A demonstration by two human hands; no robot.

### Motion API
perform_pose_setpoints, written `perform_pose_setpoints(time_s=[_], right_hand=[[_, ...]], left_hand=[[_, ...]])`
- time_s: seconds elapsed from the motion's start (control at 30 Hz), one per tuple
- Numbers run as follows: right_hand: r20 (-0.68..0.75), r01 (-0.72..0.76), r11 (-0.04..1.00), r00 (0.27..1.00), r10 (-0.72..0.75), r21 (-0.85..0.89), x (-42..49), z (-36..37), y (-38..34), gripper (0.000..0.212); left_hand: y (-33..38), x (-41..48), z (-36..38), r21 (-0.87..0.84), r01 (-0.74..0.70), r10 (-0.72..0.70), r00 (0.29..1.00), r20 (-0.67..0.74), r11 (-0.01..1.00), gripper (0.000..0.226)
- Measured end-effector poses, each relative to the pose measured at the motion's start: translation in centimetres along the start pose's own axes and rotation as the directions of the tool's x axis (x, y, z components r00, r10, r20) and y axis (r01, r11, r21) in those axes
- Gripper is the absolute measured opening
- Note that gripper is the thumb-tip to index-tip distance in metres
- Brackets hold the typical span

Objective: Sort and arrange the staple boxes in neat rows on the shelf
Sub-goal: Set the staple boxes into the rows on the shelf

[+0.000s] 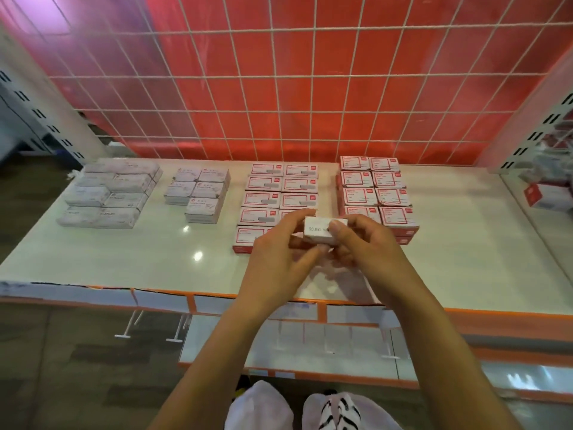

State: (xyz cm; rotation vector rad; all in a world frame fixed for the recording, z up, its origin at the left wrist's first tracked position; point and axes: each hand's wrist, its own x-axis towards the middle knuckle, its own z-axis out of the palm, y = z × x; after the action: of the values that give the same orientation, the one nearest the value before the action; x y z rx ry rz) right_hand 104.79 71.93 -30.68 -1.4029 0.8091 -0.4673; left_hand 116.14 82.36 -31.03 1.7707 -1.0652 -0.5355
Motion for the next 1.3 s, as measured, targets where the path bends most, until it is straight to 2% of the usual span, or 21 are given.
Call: perform_pose_setpoints(time_s=[0.07, 0.2, 0.3, 0.43, 0.5, 0.6, 0.67, 0.77, 0.83, 1.07, 1.3], right_hand=[[0.011, -0.046, 0.999, 0.999, 0.046, 0.012, 0.2, 1.6, -0.5, 0.031], [0.022, -0.119, 0.993, 0.993, 0.119, -0.001, 0.5, 4.7, -1.3, 0.050], [-0.002, -0.156, 0.988, 0.988, 0.156, -0.014, 0.7, 6.9, -1.7, 0.056], [-0.025, -0.184, 0.977, 0.983, 0.182, -0.108, 1.5, 9.4, -1.9, 0.059], [-0.018, -0.180, 0.979, 0.984, 0.180, -0.094, 1.7, 10.6, -1.9, 0.056], [0.012, -0.112, 0.994, 0.994, 0.112, 0.020, 1.9, 12.4, -1.8, 0.031], [-0.006, -0.051, 0.999, 0.999, 0.051, 0.019, 2.1, 13.2, -1.5, 0.018], [0.000, 0.019, 0.999, 1.000, -0.019, -0.035, 2.7, 14.4, -0.9, 0.035], [0.033, 0.057, 0.998, 0.998, -0.056, -0.038, 2.8, 15.4, -0.9, 0.044], [0.060, 0.131, 0.991, 0.990, -0.130, -0.013, 3.3, 18.7, -0.6, 0.047], [0.000, 0.135, 0.978, 0.991, -0.137, -0.156, 4.2, 21.1, 0.3, 0.046]], left_hand=[[-0.8, 0.3, -1.7, -0.050, 0.023, -0.021, 0.999, 0.031, 0.999, 0.038], [-2.4, 0.9, -5.2, -0.217, 0.109, -0.081, 0.988, 0.134, 0.970, 0.038], [-3.2, 1.0, -7.2, -0.282, 0.159, -0.111, 0.978, 0.179, 0.946, 0.029], [-4.3, 0.9, -9.4, -0.356, 0.210, -0.142, 0.968, 0.208, 0.911, 0.030], [-4.9, 0.7, -10.4, -0.395, 0.230, -0.168, 0.968, 0.186, 0.889, 0.030], [-5.7, 0.5, -11.8, -0.460, 0.258, -0.218, 0.966, 0.140, 0.849, 0.026], [-6.3, 0.4, -12.8, -0.474, 0.276, -0.243, 0.961, 0.130, 0.836, 0.029], [-7.1, 0.1, -14.4, -0.476, 0.288, -0.253, 0.958, 0.139, 0.831, 0.043], [-7.5, 0.0, -15.3, -0.465, 0.273, -0.238, 0.962, 0.132, 0.842, 0.042], [-9.5, 0.3, -18.7, -0.398, 0.249, -0.201, 0.967, 0.157, 0.883, 0.045], [-11.7, 1.1, -22.2, -0.067, 0.209, -0.202, 0.975, 0.097, 0.976, 0.041]])
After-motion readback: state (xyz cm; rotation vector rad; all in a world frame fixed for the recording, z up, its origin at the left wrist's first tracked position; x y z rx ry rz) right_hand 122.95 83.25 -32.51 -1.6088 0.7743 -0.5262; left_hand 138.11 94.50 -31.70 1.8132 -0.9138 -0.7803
